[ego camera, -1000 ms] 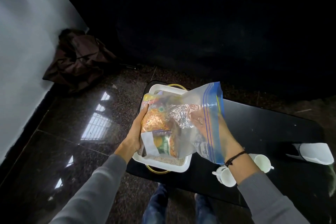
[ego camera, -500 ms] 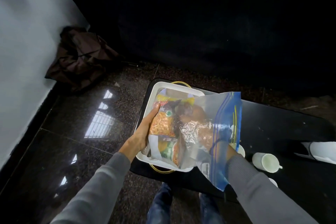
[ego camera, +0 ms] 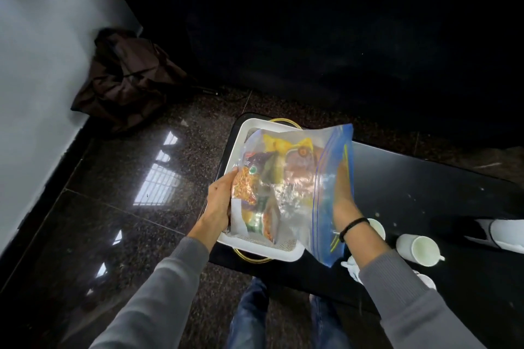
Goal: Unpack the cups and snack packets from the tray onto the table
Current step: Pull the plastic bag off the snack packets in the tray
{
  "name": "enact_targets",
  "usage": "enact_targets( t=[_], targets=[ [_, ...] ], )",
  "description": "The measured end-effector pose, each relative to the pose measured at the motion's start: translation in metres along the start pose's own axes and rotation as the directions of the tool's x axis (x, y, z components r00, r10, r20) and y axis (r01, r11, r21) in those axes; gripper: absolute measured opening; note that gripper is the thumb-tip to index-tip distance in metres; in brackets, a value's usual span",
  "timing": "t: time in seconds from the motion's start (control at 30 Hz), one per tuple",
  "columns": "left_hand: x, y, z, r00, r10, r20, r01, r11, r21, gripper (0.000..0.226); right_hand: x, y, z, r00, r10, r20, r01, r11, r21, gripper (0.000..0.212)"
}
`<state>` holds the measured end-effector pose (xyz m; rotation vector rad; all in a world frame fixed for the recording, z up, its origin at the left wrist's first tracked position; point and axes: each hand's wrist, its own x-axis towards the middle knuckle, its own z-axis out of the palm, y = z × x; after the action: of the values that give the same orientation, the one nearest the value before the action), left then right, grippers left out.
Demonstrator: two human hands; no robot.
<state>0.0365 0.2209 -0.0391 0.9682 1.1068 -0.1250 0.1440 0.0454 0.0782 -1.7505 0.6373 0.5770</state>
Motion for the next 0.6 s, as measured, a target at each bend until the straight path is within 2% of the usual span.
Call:
enact_targets(
  t=[0.03,0.1,0.17,0.23,0.27,0.33,0.43,0.6],
  targets=[
    [0.001,-0.003,-0.003,1.000,-0.015,-0.021,0.015,1.000,-0.017,0.034,-0.002,-0.004,-0.001,1.000,-0.008,-0.006,0.008,0.998,-0.057,0.043],
    [0.002,-0.008,-0.012,0.996,-0.046,0.073,0.054,0.993,-0.102,0.055,0.004,-0.004,-0.001,0.998,-0.029,0.047,0.034,0.994,-0.102,0.029],
    [0.004,-0.013,-0.020,0.970,-0.085,0.226,0.120,0.983,-0.141,0.070,0.012,0.005,-0.003,0.968,-0.166,0.188,0.220,0.923,-0.316,0.031],
    [0.009,-0.017,-0.027,0.954,-0.137,0.265,0.168,0.981,-0.098,0.065,0.018,0.015,-0.006,0.930,-0.259,0.260,0.354,0.820,-0.450,0.020],
    [0.012,-0.021,-0.030,0.954,-0.173,0.245,0.200,0.975,-0.092,0.061,0.018,0.017,-0.008,0.923,-0.274,0.269,0.368,0.829,-0.421,0.015],
    [0.016,-0.026,-0.035,0.961,-0.220,0.167,0.240,0.964,-0.117,0.055,0.021,0.021,-0.014,0.939,-0.231,0.255,0.304,0.904,-0.300,0.012],
    [0.021,-0.033,-0.047,0.976,-0.190,0.109,0.212,0.945,-0.249,0.044,0.022,0.028,-0.021,0.959,-0.169,0.226,0.198,0.974,-0.114,0.005],
    [0.017,-0.039,-0.056,0.973,-0.129,0.194,0.194,0.910,-0.367,0.036,0.027,0.028,-0.030,0.987,-0.147,0.072,0.138,0.983,0.123,0.010]
  ],
)
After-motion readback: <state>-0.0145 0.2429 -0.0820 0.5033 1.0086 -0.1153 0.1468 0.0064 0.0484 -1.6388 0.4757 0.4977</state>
